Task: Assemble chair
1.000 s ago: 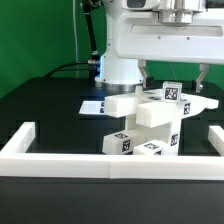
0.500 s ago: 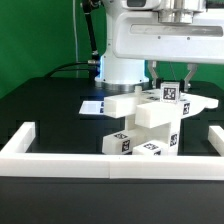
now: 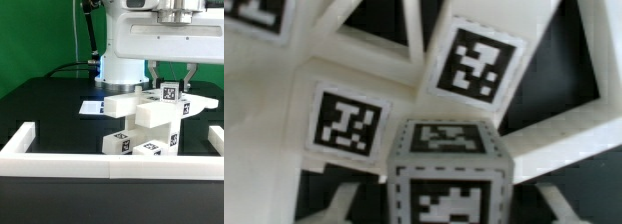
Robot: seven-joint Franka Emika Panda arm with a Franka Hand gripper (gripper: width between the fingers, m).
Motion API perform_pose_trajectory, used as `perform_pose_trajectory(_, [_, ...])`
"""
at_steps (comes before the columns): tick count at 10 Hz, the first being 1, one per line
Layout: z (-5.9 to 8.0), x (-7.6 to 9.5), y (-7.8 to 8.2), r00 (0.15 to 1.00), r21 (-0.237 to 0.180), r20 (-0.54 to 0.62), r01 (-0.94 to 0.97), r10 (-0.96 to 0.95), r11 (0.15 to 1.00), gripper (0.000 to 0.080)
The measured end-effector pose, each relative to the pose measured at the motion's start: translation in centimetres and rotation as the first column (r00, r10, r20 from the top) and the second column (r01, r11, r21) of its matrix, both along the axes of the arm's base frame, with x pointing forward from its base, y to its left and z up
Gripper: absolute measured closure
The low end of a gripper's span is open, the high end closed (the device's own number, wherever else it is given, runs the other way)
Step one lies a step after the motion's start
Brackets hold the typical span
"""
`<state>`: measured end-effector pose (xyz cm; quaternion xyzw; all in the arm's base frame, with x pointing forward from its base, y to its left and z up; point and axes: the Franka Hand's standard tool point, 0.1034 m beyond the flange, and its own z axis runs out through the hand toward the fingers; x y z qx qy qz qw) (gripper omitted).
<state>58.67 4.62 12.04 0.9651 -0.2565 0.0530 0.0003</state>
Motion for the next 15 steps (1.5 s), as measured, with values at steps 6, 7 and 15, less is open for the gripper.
perform_pose_trajectory(6, [0.0, -0.01, 0.05, 0.93, 0.041, 0.003, 0.366, -0.367, 0.93, 0.0515])
perform_pose_trajectory(7, [-0.01, -0.01, 0.06, 0.906, 0.048, 0.001, 0.423, -0.424, 0.905, 0.0515])
perform_pose_trajectory(15, [-0.02, -0.02, 0.43, 0.634, 0.106, -0.031, 0.771, -0.773, 0.628, 0.0515])
